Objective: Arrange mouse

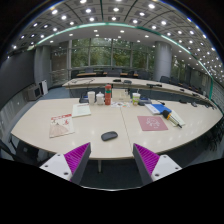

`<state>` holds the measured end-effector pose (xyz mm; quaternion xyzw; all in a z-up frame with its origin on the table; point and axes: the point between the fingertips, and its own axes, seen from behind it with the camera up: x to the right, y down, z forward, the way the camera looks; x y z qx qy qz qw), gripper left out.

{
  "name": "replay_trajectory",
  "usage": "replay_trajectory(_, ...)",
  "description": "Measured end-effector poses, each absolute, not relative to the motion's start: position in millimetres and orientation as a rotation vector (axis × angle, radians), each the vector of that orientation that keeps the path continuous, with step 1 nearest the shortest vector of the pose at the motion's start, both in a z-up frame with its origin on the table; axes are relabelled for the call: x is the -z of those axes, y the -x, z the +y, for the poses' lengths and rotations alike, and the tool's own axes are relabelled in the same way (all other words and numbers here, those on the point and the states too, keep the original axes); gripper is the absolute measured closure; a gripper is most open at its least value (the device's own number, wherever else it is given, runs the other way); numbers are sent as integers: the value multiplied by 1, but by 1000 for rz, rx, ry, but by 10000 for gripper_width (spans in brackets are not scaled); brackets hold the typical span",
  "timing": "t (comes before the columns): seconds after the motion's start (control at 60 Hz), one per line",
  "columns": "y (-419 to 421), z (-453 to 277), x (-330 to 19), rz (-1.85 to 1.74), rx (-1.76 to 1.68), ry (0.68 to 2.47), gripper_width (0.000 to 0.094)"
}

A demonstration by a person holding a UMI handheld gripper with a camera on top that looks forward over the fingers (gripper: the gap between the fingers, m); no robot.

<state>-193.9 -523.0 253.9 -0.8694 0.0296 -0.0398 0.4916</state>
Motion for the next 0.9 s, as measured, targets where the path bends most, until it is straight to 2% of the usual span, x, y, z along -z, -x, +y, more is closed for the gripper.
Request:
replay_trajectory(0.083,192,-520,-250,85,111,2115,73)
replay_trajectory(0.233,197,-507,-221,100,150,2133,76)
replay_trajectory(0.55,242,-463,-124,146,90,2173,78)
replay_trajectory(0.9,225,-343,-28,141,34,2170,78)
